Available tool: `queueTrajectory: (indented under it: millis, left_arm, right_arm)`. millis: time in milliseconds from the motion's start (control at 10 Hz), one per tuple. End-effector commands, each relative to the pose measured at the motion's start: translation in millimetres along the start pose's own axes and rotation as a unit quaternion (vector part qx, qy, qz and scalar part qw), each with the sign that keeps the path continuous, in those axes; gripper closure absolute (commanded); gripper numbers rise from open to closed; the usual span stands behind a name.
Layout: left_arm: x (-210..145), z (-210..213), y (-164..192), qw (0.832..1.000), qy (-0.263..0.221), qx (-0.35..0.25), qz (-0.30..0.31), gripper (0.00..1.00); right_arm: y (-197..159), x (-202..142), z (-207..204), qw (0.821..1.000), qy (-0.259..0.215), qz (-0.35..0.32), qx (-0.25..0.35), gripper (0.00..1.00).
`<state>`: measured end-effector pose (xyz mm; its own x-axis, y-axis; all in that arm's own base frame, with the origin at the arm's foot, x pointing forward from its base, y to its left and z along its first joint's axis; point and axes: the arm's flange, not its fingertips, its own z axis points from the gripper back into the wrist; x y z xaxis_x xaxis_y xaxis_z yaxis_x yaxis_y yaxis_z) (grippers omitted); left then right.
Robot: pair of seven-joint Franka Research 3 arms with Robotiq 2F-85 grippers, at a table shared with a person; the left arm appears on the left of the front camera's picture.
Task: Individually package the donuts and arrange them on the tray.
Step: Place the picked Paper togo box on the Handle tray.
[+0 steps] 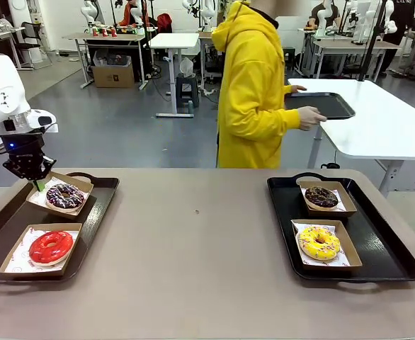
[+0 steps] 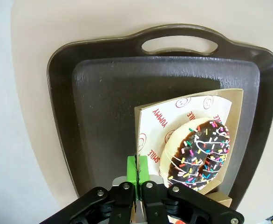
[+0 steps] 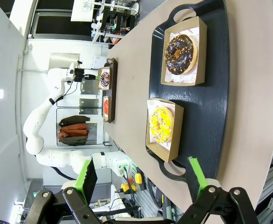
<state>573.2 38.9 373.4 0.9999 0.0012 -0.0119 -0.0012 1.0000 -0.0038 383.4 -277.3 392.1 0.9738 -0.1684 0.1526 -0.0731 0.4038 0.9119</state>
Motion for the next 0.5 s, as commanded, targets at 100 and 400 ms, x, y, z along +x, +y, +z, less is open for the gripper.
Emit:
queueTrajectory:
  millis: [100, 400]
  left_arm:
    - [7.0, -5.1, 3.7, 1.000, -0.008, 0.014, 0.012, 0.99]
    - [5.3, -0.3, 4.3, 1.000, -0.006, 0.014, 0.015, 0.00]
  right_arm:
    - [1.7, -1.7, 1.0, 1.000, 0.006, -0.003, -0.002, 0.00]
    - [1.7, -1.7, 1.0, 1.000, 0.006, -0.003, -0.002, 0.00]
